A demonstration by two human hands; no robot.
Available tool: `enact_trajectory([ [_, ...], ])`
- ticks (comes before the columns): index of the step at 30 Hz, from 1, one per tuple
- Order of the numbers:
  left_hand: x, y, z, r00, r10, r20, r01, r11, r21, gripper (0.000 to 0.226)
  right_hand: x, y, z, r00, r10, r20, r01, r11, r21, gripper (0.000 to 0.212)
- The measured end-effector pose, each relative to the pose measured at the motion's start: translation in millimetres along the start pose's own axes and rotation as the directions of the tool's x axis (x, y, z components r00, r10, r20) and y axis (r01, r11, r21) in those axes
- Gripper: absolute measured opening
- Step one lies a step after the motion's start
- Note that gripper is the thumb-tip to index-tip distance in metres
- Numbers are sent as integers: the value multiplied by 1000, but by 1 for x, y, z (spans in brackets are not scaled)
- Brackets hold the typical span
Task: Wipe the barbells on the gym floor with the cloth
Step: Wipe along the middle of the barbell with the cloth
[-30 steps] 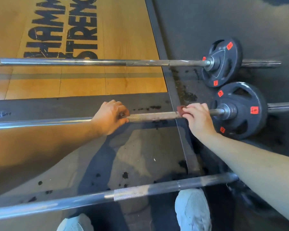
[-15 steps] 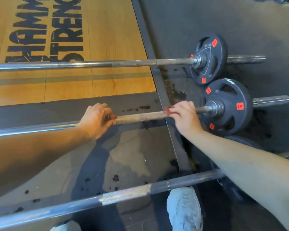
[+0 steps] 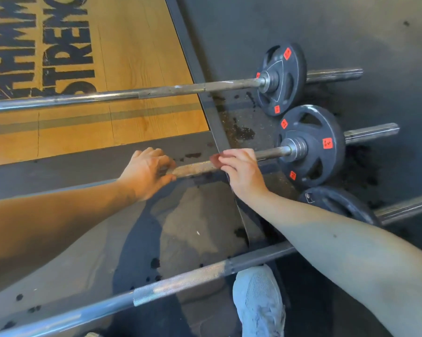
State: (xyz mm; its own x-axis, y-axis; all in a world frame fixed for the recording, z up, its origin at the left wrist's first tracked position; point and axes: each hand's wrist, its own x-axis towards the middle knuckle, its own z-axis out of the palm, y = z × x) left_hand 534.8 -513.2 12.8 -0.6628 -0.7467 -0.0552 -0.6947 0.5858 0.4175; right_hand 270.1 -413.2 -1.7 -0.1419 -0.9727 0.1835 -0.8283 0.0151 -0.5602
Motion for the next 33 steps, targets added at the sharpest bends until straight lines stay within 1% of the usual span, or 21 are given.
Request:
enact_trajectory([
  [2,4,4,2,1000,-5,5,5,1000,-2,21,0,34,-25,994,77,-73,-83,994,-76,20],
  [4,6,5,2,999,-48,19,48,999,14,21,2,63,-47,973,181,-142,-198,973,-117,22],
  [6,8,8,1,997,-76,34,75,997,26,22,4,80,-62,925,329,-190,-347,935,-72,22],
  [8,11,10,0,994,-97,49,95,995,41,24,7,75,-58,879,417,-229,-432,902,-16,21],
  [9,11,11,1,993,-101,58,99,994,44,24,6,64,-48,869,431,-244,-445,896,0,20],
  [10,11,10,2,993,-105,57,103,994,38,23,3,48,-34,876,407,-258,-420,907,5,18],
  [11,12,10,2,993,-108,51,107,994,30,22,1,30,-19,899,353,-260,-366,931,-2,15],
  [12,11,10,2,992,-114,47,113,993,25,22,-3,12,-5,923,298,-242,-308,951,-3,13],
  [14,10,10,3,992,-120,41,119,993,15,20,-9,-9,8,955,253,-152,-247,967,60,8],
  [16,10,12,2,992,-122,36,121,993,14,18,-6,-3,3,974,209,-83,-203,976,74,5],
  [17,11,14,1,991,-127,38,126,992,16,18,-4,8,-4,975,209,-69,-204,976,71,4],
  [18,12,15,1,990,-134,42,133,991,18,18,-2,21,-13,968,237,-84,-233,971,62,3],
  [19,12,15,0,988,-144,47,143,990,18,18,-1,36,-24,949,286,-130,-283,958,42,4],
  [20,12,15,-1,987,-150,53,150,989,16,18,1,50,-36,917,354,-186,-356,934,22,6],
  [22,12,16,-1,987,-151,58,151,988,10,19,1,70,-55,824,503,-260,-512,858,40,11],
  [24,13,17,-2,985,-155,68,155,988,7,19,1,69,-52,756,585,-294,-596,801,61,10],
  [25,13,17,-2,985,-159,71,159,987,5,19,1,60,-44,749,589,-304,-594,800,86,6],
  [26,13,16,-2,984,-163,70,163,987,-1,18,-1,45,-32,759,576,-303,-575,812,103,3],
  [29,12,15,1,984,-173,51,175,984,-20,18,-12,6,-2,830,509,-227,-481,860,171,8],
  [31,12,14,2,982,-185,47,186,982,-28,18,-12,3,-4,832,517,-199,-472,850,234,11],
  [33,13,16,1,979,-193,60,195,981,-27,17,-8,16,-16,829,527,-189,-481,843,241,10],
])
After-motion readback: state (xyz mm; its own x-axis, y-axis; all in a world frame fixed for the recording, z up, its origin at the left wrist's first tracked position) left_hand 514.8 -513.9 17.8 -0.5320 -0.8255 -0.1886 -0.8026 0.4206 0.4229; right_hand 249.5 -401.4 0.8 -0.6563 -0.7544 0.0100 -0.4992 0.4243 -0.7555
